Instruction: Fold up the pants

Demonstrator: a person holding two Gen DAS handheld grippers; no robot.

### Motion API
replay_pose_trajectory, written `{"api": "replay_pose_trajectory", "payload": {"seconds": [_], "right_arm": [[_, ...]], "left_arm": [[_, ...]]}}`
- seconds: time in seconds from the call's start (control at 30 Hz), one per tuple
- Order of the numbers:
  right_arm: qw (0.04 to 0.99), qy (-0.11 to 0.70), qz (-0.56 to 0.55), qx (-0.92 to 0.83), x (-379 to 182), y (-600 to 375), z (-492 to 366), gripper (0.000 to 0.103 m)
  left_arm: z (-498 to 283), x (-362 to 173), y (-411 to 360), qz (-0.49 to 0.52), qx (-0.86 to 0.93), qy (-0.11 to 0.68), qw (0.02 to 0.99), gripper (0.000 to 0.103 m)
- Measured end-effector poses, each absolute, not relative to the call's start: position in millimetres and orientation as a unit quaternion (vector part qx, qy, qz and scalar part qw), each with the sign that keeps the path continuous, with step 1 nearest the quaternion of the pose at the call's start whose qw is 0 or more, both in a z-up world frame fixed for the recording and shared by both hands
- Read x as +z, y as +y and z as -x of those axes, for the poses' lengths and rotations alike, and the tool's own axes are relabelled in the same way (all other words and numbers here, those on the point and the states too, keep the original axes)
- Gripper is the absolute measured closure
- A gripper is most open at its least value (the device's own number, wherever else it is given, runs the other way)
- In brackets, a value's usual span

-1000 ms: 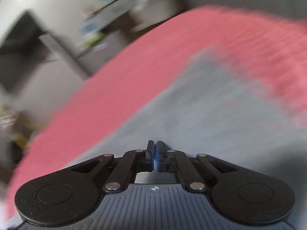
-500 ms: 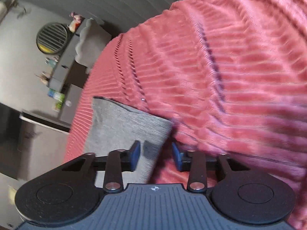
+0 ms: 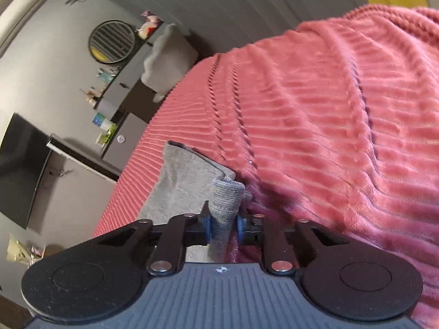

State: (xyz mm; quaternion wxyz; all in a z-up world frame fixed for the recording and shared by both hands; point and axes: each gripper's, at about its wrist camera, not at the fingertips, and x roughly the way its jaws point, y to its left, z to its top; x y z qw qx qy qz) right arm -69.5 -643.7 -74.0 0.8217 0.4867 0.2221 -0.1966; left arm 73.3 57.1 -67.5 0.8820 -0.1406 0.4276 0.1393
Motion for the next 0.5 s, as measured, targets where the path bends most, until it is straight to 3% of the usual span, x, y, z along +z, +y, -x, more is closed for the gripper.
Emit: {"api": "replay_pose_trajectory", "payload": {"seconds": [0.27, 0.5], "right_arm": [[0.832, 0.253, -0.431, -0.24, -57, -635, 62, 0.09], [0.93, 0.247, -0.207, -0.177, 27, -537, 24, 0.091]], "left_arm": [[-72, -67, 60, 0.15, 0.134, 0.429, 0.881, 0.018], [-72, -67, 60, 0.153, 0.127, 0.427, 0.882, 0.019]]}}
